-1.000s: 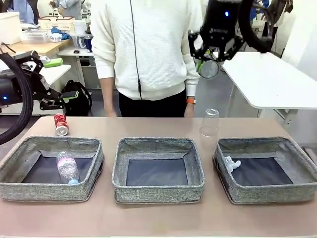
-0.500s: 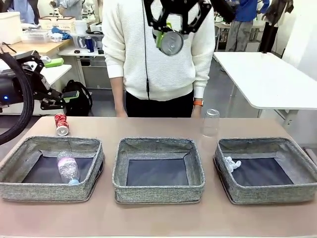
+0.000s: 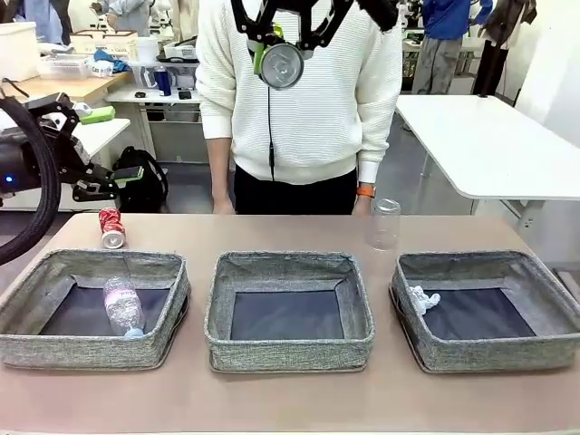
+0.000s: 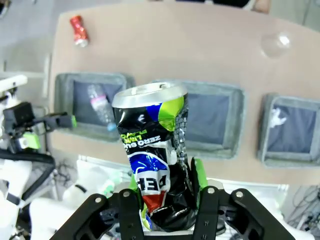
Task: Sort the waste into the appropriate baskets.
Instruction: Pick up the waste item pointed out by the person, then place the picked waste into the Fabric basket indicated by the person.
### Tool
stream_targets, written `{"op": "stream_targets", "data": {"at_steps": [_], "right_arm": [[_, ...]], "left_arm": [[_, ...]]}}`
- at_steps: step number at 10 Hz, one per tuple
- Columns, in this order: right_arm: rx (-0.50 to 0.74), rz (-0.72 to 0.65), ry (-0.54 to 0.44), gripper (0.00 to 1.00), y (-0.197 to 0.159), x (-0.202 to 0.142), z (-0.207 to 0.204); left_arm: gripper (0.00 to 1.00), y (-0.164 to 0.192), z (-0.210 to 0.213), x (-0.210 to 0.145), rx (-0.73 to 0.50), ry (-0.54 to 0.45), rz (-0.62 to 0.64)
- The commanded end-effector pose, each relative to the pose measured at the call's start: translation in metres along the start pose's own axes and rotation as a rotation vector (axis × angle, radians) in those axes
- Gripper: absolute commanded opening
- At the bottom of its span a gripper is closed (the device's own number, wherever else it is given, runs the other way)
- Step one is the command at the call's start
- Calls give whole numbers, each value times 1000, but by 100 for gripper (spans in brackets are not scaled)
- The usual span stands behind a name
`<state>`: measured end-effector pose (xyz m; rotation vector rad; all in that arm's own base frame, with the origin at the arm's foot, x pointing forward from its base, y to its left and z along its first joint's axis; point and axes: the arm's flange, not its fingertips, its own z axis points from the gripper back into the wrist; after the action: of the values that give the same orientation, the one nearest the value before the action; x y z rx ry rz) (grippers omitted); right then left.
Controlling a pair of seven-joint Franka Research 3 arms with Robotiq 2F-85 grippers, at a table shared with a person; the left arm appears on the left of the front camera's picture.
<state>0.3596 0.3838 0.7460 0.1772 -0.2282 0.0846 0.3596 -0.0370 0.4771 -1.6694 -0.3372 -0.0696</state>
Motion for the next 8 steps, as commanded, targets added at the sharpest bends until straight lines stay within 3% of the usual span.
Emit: {"op": "stream_targets", "data": {"at_steps": [1,8], "right_arm": [[-5,5,5,45,-1,-5,1],[-5,5,5,45,-1,-5,1]], "left_arm": [[100,-3,-3,-5,-17,-14,15],[100,-3,-3,-5,-17,-14,15]]}}
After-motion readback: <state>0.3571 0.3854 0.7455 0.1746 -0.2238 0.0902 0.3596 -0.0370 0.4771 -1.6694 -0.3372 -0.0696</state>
